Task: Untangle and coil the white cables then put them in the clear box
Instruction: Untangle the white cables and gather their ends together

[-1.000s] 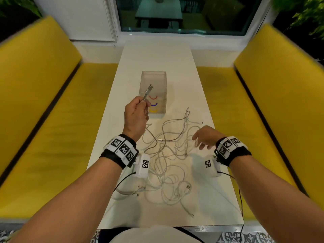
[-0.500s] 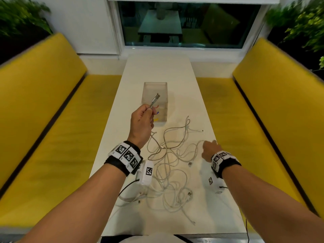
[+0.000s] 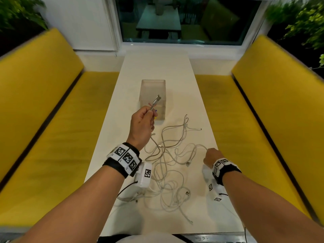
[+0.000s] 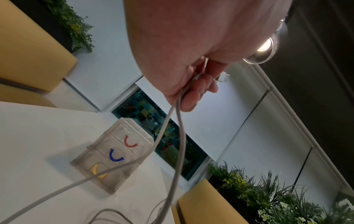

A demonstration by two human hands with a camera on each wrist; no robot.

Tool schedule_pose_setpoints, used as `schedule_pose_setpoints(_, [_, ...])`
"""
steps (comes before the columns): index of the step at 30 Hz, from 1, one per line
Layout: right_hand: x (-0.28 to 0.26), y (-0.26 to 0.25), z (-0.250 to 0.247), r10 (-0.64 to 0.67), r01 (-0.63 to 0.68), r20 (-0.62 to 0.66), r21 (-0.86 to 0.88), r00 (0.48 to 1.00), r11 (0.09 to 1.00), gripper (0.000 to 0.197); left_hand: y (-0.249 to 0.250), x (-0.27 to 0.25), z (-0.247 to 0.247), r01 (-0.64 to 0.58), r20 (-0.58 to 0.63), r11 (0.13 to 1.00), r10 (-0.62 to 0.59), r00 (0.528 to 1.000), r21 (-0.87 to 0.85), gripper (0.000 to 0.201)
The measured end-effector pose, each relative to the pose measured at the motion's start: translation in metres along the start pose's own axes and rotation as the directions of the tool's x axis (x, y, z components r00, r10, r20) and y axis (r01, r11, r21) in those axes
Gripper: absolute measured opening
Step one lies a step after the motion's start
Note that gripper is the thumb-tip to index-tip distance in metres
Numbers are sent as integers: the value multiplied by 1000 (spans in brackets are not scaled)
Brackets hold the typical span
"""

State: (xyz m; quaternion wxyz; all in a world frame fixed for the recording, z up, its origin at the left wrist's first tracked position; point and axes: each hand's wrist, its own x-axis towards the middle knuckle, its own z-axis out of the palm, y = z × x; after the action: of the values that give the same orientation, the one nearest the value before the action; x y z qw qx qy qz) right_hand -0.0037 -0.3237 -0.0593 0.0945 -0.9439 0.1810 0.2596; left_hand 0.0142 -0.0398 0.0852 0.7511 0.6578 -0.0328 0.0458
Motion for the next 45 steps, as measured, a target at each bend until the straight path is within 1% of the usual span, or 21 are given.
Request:
schedule_pose_setpoints(2, [-4,-6,-10,24,-31,42,162,999,986,16,0,0,0,2,3,1000,-2,1000,14,25])
schedule_pose_setpoints(4, [-17,-16,-27,12,-25,36,378,999,926,21,-1,-1,0,2,6,999,-2,1000,38,30])
schedule_pose_setpoints(6, [-32,-29,-50,-79,45,53,472,995,880,26,-3,-1,0,-8,12,997,7,1000,70,30])
schedule_pose_setpoints(7, [-40,-37,-63,-152,89,90,491,984,867,23,-4,-1,1,-20,16,996,18,1000,92,30])
schedule_pose_setpoints(8, [-50,-44,-75,-238,152,118,490,964,858,19,-4,-2,2,-28,19,993,26,999,111,29])
schedule_pose_setpoints(10, [-64,-57,-97,-395,322,84,439,915,839,27,-4,-4,4,-30,18,992,28,999,125,28])
schedule_pose_setpoints(11, [-71,-63,-106,-445,398,42,381,894,835,30,-5,-4,5,-26,18,992,24,1000,127,28])
schedule_pose_setpoints(13, [-88,-75,-122,-487,494,-94,248,868,833,27,-5,-5,6,-13,22,990,10,1000,142,27])
schedule_pose_setpoints(15, [-101,-86,-134,-472,520,-224,280,853,807,21,-4,-6,7,-3,26,988,-1,1000,153,27])
schedule_pose_setpoints(18, [-121,-103,-147,-458,554,-318,381,830,740,20,2,-7,12,20,33,993,-24,999,120,25])
schedule_pose_setpoints(22, [-140,-121,-151,-609,631,-225,481,760,609,24,8,-14,24,45,40,997,-48,998,63,25])
schedule_pose_setpoints(23, [-142,-124,-150,-618,635,-224,492,754,596,24,10,-16,26,58,40,998,-60,997,30,24])
schedule_pose_setpoints(25, [-142,-129,-147,-583,637,-276,466,764,614,26,11,-20,27,84,48,995,-82,995,-45,16])
schedule_pose_setpoints(27, [-137,-131,-142,-538,651,-371,362,757,667,32,12,-24,27,84,65,993,-78,995,-85,9])
schedule_pose_setpoints(31, [-134,-131,-132,-485,637,-461,269,743,722,38,4,-29,29,41,5,999,-41,999,-27,19])
schedule_pose_setpoints(33, [-136,-133,-128,-516,631,-445,158,732,760,39,-2,-29,31,26,-52,1000,-27,998,-6,32])
schedule_pose_setpoints(35, [-138,-136,-124,-574,660,-417,92,705,745,35,-7,-28,34,13,-105,1000,-11,994,24,38])
schedule_pose_setpoints(37, [-137,-136,-121,-607,712,-394,222,691,666,37,-7,-25,35,18,-127,999,-14,992,36,40])
schedule_pose_setpoints(40, [-129,-130,-116,-623,687,-345,557,702,467,37,-1,-17,33,24,-142,1000,-25,989,-6,41])
schedule_pose_setpoints(42, [-123,-123,-109,-632,622,-287,670,720,405,33,7,-8,25,62,-213,995,-79,974,-83,38])
schedule_pose_setpoints(45, [-104,-106,-90,-634,535,-231,772,738,342,38,20,12,9,72,-262,975,-127,957,-212,39])
